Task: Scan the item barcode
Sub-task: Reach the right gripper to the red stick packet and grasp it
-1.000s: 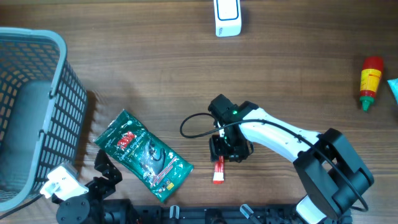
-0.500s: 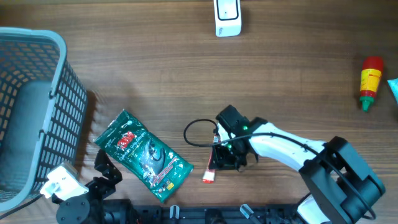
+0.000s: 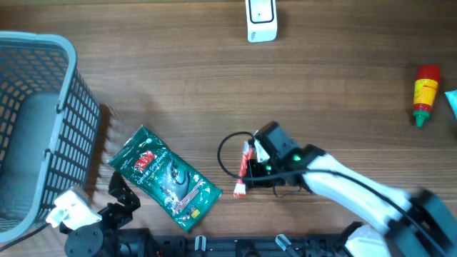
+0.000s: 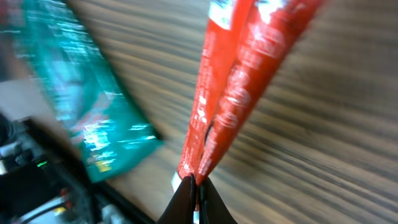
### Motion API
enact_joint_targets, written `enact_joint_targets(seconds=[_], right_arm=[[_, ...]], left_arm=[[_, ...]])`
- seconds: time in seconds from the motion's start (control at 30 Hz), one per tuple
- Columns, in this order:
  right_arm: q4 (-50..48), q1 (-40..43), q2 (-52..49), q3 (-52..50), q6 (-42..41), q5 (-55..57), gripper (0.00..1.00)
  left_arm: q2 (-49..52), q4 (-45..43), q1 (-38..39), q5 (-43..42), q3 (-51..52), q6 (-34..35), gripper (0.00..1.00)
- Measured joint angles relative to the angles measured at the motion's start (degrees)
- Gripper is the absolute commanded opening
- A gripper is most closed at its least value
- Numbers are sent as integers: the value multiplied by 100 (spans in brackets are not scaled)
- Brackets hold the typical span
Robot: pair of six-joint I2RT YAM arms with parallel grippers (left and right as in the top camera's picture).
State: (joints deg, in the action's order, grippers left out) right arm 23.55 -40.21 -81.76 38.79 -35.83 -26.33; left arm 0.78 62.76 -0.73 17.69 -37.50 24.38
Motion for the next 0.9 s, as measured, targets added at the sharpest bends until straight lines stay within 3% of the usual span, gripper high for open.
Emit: enact_joint_targets(seconds=[0.13,0.37,0.67,0.9], right_arm=[[105,0,1392,37,1014,129,4],[402,0,2371,37,2597,-531,4],[732,0,3320,37,3410,-1912,4],[1005,0,3512,37,3587,-1943,4]], left_arm=[[0,2,0,0,0,0,100],[0,-2,0,0,0,0,100],[0,0,0,0,0,0,100],[0,0,0,0,0,0,100]])
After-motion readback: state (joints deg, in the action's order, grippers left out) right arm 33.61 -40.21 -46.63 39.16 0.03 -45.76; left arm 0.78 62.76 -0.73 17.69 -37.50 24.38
